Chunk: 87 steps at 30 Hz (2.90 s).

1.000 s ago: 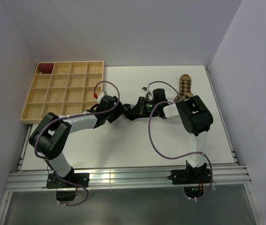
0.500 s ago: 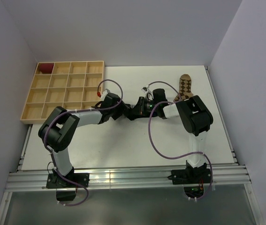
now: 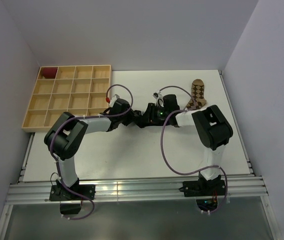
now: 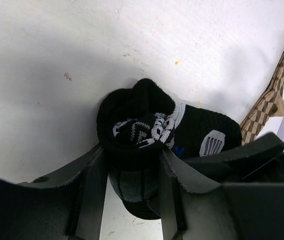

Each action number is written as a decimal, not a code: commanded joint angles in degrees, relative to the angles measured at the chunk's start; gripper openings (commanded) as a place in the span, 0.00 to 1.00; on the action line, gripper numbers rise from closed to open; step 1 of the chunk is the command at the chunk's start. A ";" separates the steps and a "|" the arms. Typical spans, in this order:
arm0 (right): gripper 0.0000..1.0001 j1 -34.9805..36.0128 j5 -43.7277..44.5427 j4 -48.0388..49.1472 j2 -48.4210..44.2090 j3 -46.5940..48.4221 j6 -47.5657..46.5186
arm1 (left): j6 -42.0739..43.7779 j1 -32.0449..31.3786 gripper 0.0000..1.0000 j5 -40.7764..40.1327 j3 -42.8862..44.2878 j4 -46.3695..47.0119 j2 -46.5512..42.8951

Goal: Roll the socks
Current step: Roll the sock at the center of the board.

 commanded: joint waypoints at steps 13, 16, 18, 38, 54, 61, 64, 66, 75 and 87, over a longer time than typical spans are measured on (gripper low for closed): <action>0.48 -0.66 26.16 -14.58 -8.23 -1.18 0.37 | 6.22 -0.70 0.41 -7.22 -1.97 -16.35 0.12; 0.48 -0.75 26.87 -16.51 -5.41 2.07 -0.60 | 7.62 -1.05 0.41 -7.75 -1.44 -18.46 -0.14; 0.48 -0.75 27.74 -17.65 -4.35 4.08 -1.73 | 8.68 -1.40 0.40 -8.88 -0.83 -20.73 -0.58; 0.54 4.96 19.76 7.54 -16.03 -10.75 -3.77 | 11.93 -2.72 0.38 -8.63 7.61 -32.17 3.02; 0.50 7.60 16.24 11.78 -6.64 -8.56 -0.42 | 11.06 -2.63 0.37 -7.05 8.84 -31.73 3.99; 0.00 6.02 14.31 14.85 -4.08 -10.92 4.40 | 10.09 -2.55 0.46 -5.21 7.53 -29.72 2.94; 0.00 3.91 12.90 16.88 -3.47 -11.81 7.74 | 8.78 -1.93 0.58 -3.71 5.42 -27.26 0.57; 0.00 2.77 11.76 17.15 -2.85 -12.25 10.03 | 7.63 -1.32 0.69 -2.39 3.40 -24.62 -1.53; 0.00 -1.71 7.27 21.36 1.80 -14.36 21.45 | 3.06 0.97 0.83 1.13 -4.51 -11.80 -10.33; 0.00 -2.95 7.53 14.78 1.98 -12.52 23.04 | 2.62 1.50 0.88 1.83 -11.81 0.52 -14.03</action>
